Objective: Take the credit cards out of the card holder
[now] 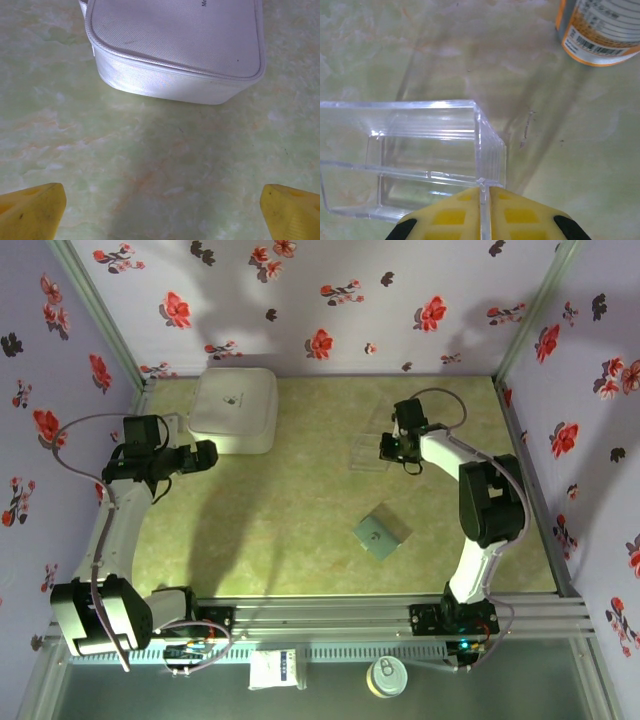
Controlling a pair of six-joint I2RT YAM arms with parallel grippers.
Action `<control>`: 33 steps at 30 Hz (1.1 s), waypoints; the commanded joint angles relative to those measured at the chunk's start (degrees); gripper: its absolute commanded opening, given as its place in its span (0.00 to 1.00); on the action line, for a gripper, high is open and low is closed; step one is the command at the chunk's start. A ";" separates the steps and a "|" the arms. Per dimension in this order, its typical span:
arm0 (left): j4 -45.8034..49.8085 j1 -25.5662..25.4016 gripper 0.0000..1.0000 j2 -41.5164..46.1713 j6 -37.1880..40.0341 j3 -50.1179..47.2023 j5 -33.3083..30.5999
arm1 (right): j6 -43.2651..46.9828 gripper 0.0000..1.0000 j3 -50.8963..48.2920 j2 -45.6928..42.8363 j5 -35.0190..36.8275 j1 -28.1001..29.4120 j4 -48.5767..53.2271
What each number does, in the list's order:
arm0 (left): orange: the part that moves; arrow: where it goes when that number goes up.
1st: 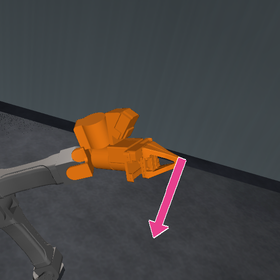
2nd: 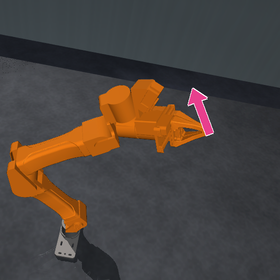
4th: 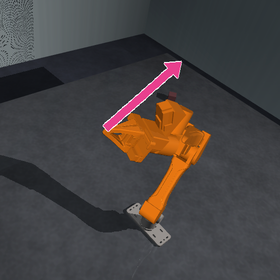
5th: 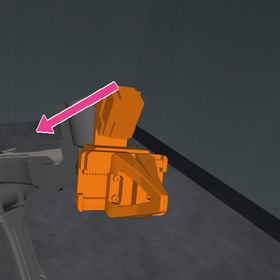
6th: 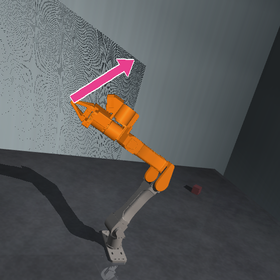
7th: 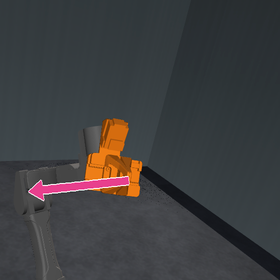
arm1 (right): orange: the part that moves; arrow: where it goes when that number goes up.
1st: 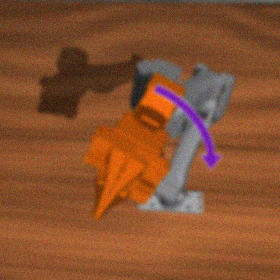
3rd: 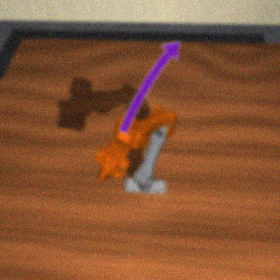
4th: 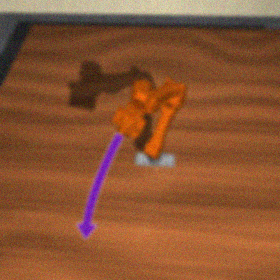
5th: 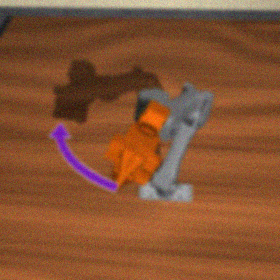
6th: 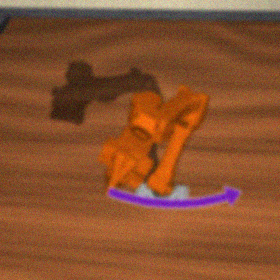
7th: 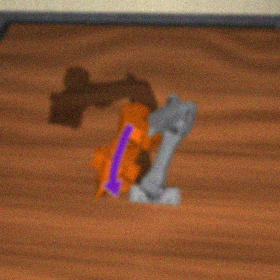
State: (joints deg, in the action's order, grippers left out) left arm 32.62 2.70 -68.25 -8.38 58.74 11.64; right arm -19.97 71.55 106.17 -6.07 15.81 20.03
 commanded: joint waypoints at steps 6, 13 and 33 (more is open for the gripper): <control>-0.34 0.60 1.00 0.66 0.76 -0.82 1.02 | -2.76 0.10 6.75 4.35 2.44 4.48 1.83; -0.41 0.60 1.00 0.70 0.60 -0.91 1.35 | -6.46 0.08 13.01 8.90 4.21 7.37 1.97; -0.63 0.72 1.00 0.36 0.51 -0.99 2.07 | -3.61 0.08 25.69 17.22 4.80 9.23 6.79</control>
State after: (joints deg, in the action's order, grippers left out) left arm 32.56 2.92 -68.27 -8.40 58.33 12.71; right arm -25.06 95.02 122.80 -2.79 24.43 24.64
